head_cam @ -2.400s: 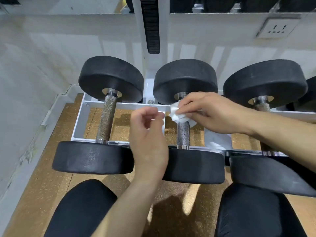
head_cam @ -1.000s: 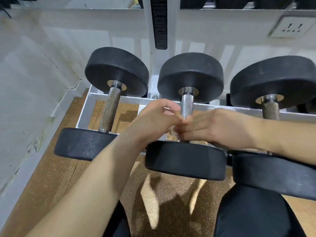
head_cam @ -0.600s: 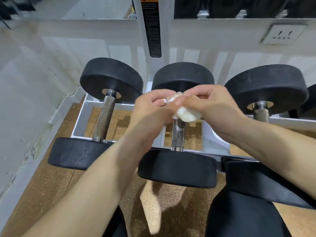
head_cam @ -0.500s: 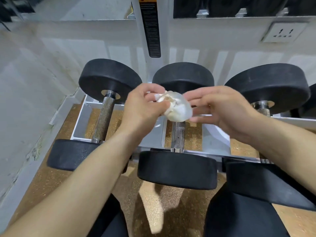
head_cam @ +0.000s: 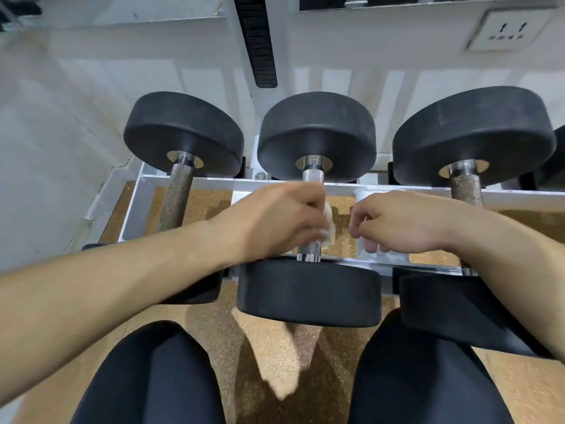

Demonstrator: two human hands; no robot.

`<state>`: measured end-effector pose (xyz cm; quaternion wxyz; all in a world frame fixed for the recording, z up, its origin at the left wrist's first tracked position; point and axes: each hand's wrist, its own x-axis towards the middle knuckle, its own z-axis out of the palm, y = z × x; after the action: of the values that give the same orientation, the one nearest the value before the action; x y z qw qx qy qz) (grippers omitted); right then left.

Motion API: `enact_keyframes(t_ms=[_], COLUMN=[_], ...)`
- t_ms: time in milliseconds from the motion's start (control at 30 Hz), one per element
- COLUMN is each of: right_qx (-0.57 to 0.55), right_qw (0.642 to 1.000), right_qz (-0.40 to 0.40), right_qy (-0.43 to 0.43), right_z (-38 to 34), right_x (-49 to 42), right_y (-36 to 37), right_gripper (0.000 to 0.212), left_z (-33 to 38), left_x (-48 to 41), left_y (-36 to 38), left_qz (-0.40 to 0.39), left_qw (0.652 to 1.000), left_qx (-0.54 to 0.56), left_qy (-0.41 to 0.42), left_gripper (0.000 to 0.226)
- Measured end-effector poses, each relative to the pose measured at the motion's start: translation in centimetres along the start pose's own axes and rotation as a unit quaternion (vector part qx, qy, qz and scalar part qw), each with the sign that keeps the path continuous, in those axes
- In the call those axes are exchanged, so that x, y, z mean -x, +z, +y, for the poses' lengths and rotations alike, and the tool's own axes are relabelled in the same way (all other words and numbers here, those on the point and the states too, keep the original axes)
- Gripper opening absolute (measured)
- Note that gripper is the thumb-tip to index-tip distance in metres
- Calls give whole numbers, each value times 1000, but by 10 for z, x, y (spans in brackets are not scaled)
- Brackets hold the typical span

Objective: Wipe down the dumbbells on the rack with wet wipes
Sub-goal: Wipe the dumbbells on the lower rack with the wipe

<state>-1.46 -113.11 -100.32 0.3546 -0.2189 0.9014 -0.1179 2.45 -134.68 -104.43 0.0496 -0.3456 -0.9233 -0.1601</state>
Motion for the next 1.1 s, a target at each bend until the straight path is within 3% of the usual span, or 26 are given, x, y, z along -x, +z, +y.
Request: enact_keyframes(t_ms=[67,300,433,533,600,667,733,800,867,967,1000,1033,1100], right_qx=[19,65,67,77,85,86,87,93,95,109,110,111,116], right_qw=[1000,997,996,995,993,992,992,993,993,993,993,993,992], right_qz=[-8,-50,-53,-64,-78,-90,-87,-69,-60,-50,-45,-40,-35], right_qy=[3,5,3,-4,-10,-12,-16,-20,-22,-20,-21,-23,-26], right_z=[-1,-4,-5,-7,-10,-12,-12,-11,-9,-8,-9,-9,-9], right_x=[0,3,2,-2,-5,-7,-9,-13,-16,-19,-19,-20,-20], right_y=[0,0,0,0,0,-1,-3,-4,-5,-4,-4,-4,-4], right_gripper=[22,24,24,25,25,25,26,27,30,31,30,29,29], left_z=[-7,-18,-10,-7,-9,-14,-17,-17,-15,-8,-8,-8,-13], left_x=[-1,-18,11,25,21,7,-7,-17,-17,-7,-5,-3,-1], left_y=[-6,-6,-19,-22,-17,-16,-16,-13,-7,-11,-18,-27,-49], left_qz=[-6,114,7,-109,-105,-28,69,97,14,-214,-250,-250,-169], left_qw=[1000,987,998,981,968,945,887,824,811,794,795,799,794], left_qx=[-3,-65,39,101,100,134,232,325,364,373,362,358,389], left_qy=[30,-95,-45,-127,-205,-296,-394,-454,-458,-429,-417,-414,-435], left_gripper=[25,31,26,14,13,13,11,11,15,19,17,15,23])
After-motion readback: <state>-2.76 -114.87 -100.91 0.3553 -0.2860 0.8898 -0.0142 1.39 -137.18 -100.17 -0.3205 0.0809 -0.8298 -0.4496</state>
